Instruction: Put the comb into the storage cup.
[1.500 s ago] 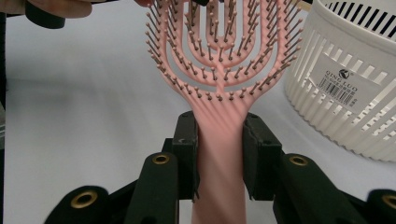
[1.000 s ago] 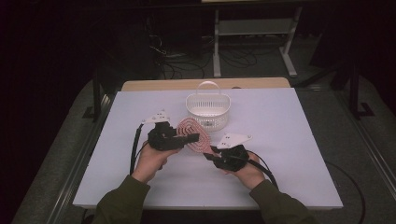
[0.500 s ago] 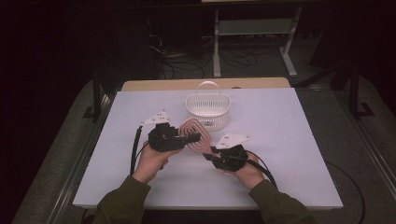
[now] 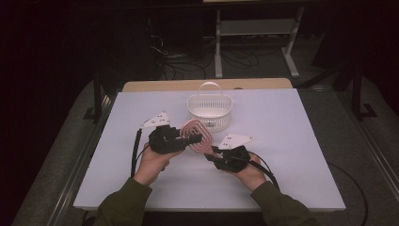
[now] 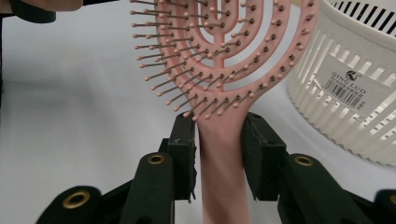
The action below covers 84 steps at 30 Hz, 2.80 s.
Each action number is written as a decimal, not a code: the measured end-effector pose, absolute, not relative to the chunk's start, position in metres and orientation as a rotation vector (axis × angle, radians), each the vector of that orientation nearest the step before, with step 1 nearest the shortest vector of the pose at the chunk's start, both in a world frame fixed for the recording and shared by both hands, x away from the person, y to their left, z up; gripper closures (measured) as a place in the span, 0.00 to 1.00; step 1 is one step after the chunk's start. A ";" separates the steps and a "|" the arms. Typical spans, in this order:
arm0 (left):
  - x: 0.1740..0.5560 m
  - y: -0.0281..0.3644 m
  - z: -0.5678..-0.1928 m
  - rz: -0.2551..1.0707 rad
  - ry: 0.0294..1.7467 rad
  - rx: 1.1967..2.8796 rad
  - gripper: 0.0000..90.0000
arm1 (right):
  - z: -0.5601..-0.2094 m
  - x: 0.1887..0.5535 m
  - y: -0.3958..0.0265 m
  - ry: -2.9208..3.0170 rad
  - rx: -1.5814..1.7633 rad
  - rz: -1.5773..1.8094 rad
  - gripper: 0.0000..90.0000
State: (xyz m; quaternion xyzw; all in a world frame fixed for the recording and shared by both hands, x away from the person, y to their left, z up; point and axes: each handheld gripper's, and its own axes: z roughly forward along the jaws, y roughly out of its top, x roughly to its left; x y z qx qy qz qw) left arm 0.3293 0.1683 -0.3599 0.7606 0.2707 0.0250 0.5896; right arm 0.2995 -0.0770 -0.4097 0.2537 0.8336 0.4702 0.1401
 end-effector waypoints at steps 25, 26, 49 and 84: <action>0.332 0.186 -0.355 0.127 0.667 1.740 0.71 | -0.414 0.304 -0.089 2.444 0.815 1.310 0.42; 0.333 0.187 -0.355 0.128 0.667 1.738 0.71 | -0.414 0.305 -0.091 2.452 0.821 1.310 0.41; 0.334 0.195 -0.351 0.143 0.678 1.716 0.71 | -0.422 0.293 -0.136 2.377 1.013 1.227 0.15; 0.335 0.198 -0.340 0.145 0.655 1.694 0.72 | -0.448 0.279 -0.179 2.340 1.136 1.222 0.00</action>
